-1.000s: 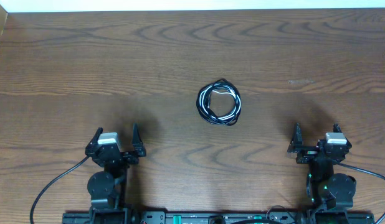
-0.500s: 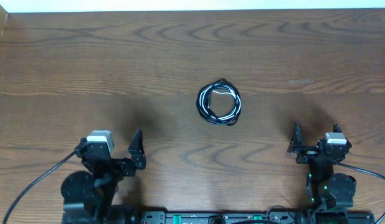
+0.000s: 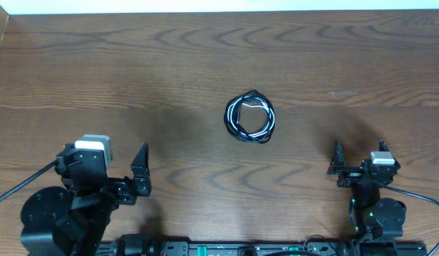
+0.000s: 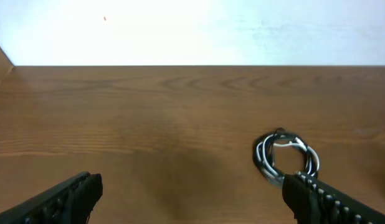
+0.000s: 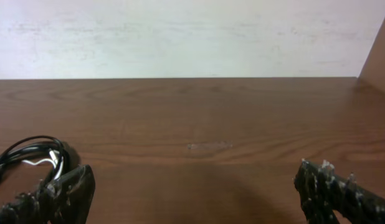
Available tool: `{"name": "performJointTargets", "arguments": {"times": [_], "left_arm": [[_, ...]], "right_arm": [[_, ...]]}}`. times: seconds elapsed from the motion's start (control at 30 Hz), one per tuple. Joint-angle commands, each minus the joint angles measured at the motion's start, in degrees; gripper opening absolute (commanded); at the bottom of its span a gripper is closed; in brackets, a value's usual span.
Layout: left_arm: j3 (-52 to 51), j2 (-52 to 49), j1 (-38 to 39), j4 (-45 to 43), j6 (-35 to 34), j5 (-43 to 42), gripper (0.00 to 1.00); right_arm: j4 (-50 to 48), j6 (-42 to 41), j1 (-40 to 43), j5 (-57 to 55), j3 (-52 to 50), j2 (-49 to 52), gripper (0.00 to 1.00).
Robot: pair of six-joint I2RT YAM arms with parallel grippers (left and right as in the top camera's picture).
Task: Untangle cables
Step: 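Raise both arms and move grippers toward the cable coil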
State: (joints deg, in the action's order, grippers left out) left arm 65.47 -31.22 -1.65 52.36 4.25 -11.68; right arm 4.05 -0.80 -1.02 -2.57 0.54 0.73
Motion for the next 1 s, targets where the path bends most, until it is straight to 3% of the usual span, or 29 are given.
{"name": "performJointTargets", "arguments": {"times": [0.0,0.13,0.3,0.4,0.53,0.57,0.63,0.67,0.7,0.73,0.77,0.83,0.9,0.93,0.97], "left_arm": [[1.95,-0.31,0.24,2.12,2.82,0.57,0.98],[1.95,-0.31,0.24,5.25,2.82,-0.26,0.98],[1.95,-0.33,0.24,2.58,2.8,-4.44,0.98],[1.95,-0.44,0.24,2.36,2.82,-4.37,0.98],[1.95,-0.61,0.24,2.51,2.82,-4.33,0.96],[1.95,-0.66,0.24,2.43,2.82,-4.33,0.94],[1.95,-0.81,0.24,2.45,2.62,-4.39,0.87],[1.95,-1.14,0.24,2.71,2.4,-4.37,0.84],[1.95,-1.38,0.24,2.84,2.4,-4.37,0.79],[1.92,-1.6,0.24,2.89,2.38,-4.39,0.79],[1.92,-1.88,0.24,3.02,2.38,-4.42,0.79],[1.92,-2.89,0.24,3.76,2.43,-4.42,0.88],[1.88,-3.87,0.24,3.96,2.43,-4.42,0.86],[1.88,-4.5,0.24,3.89,2.43,-4.42,0.76],[1.88,-5.64,0.24,3.69,2.43,-4.44,0.55]], "right_arm": [[-0.44,0.44,0.28,0.92,-0.11,0.39,0.99],[10.91,-1.07,0.28,7.69,8.33,0.39,0.99],[28.76,0.26,0.26,6.58,25.64,0.42,0.99],[31.45,-7.34,0.28,6.71,31.1,0.42,0.99],[31.91,-8.35,0.26,10.25,37.53,0.46,0.99],[31.91,-8.35,0.28,10.27,38.95,0.55,0.95],[32.2,-7.15,0.28,10.6,41.64,1.07,0.75],[32.5,-6.82,0.28,10.64,43.8,2.12,0.38],[32.59,-6.82,0.28,10.73,45.05,3.21,0.34],[32.7,-6.6,0.26,11.32,45.9,4.15,0.57],[32.96,-5.51,0.26,13.25,47.04,5.6,0.95],[33.09,-5.11,0.26,18.14,50.8,11.58,0.99],[33.35,-5.11,0.28,18.6,53.94,17.0,0.99],[33.51,-5.09,0.26,18.6,54.84,18.67,0.99],[34.36,-4.57,0.26,18.62,57.75,23.37,0.99]]}}
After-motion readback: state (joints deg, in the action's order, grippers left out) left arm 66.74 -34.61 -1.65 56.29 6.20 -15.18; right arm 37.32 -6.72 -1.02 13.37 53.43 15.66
